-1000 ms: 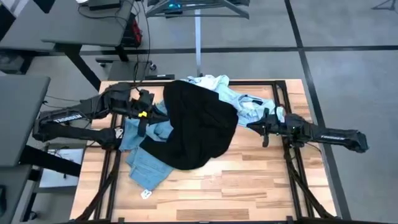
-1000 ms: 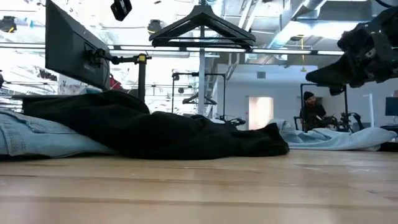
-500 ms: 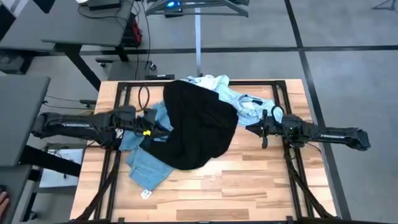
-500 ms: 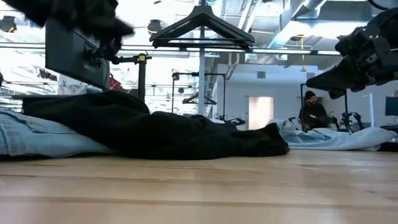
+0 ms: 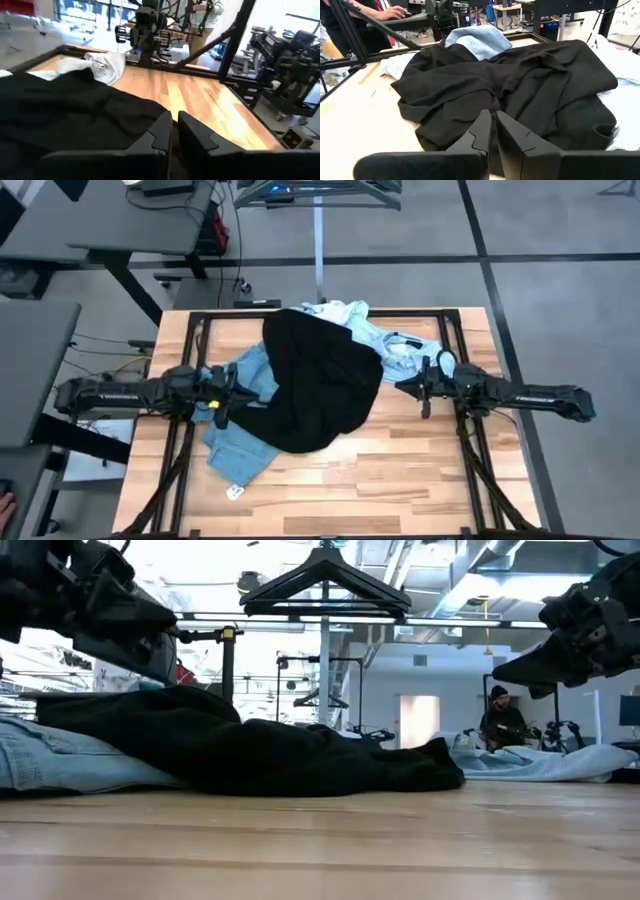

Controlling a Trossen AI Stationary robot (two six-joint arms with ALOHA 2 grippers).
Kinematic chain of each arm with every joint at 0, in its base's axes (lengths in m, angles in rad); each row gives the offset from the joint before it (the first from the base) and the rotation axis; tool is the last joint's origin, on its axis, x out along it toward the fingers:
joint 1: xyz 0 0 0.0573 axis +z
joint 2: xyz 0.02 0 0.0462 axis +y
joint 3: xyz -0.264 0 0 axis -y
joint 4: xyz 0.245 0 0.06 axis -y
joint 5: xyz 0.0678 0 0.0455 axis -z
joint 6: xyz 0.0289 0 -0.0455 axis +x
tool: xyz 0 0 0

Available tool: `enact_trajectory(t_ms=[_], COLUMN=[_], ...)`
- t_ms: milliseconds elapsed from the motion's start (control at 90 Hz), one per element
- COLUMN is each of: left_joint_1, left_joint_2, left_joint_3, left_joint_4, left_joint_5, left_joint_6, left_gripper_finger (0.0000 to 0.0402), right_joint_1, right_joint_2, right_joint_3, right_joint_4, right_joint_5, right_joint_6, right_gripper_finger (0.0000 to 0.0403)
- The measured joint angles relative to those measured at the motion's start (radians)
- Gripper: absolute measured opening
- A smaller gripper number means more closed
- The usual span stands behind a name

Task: Hang clothes
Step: Return to Home Position

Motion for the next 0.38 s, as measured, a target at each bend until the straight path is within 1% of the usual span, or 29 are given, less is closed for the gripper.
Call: enact_trajectory(t_ms=[178,378], left_joint_1=[0.001,0.000], left_joint_2=[-0.100,-0.186], left_joint_3=[-0.065,-0.065], left_joint_4=[-0.007,-0.150], left_joint_5=[-0.008,-0.012], left_joint_6=[0.006,0.060], left_gripper_finger=[0.0013,0.0013], right_joint_1=[0.000,0.000], right_joint_2=[0.000,0.000], right_joint_3=[0.000,0.000], right_joint_4=[0.000,0.003], right_joint_5=[0.000,-0.002], right_joint_6=[0.000,0.000], right_gripper_finger=[0.0013,0.0013])
